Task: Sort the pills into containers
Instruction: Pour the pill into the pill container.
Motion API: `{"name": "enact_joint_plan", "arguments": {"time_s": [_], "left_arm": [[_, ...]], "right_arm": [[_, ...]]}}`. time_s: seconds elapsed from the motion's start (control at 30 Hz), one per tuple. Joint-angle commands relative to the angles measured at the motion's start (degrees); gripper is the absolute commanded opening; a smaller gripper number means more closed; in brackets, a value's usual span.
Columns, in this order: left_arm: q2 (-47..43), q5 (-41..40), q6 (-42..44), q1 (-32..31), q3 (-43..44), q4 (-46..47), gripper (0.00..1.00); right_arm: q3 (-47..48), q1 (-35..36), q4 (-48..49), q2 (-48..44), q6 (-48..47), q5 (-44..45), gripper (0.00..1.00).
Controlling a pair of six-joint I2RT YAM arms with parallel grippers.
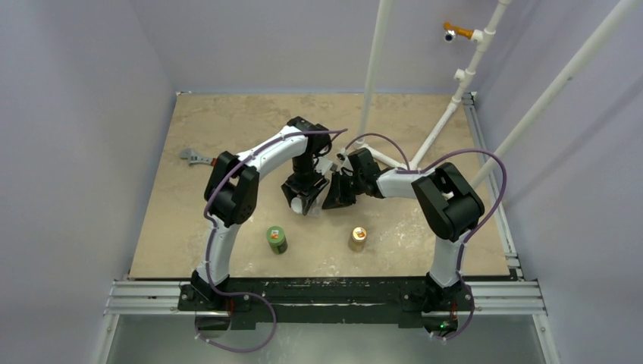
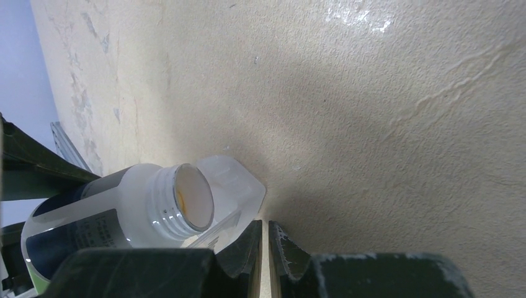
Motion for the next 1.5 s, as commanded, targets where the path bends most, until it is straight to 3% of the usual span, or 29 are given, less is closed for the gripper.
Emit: {"name": "enact_joint_plan", "arguments": {"time_s": [0.0,0.27,0.77,1.47], "left_arm": [[-0.98,-1.5,-0.33,-0.39,2.8,-1.74,0.0],[-3.41,-2.13,-0.66,0.21,4.18,-1.92,0.0],[-3.04,0.87,-0.71,0.31,-3.47,2.38,0.0],[-8.5,0.67,-0.86,0.72,-2.57,3.56,0.0]], "right_arm": [[1.78,0.09,1.95,-0.82,-0.99,0.24,0.09],[1.83,0.07,1.89,-0.62,-0.95,0.37,0.09],[1.87,0.12,1.6,-0.53,-1.03,0.53,0.09],[0.57,-0.78,1.85,-3.51,-0.53,1.88,0.1]]}}
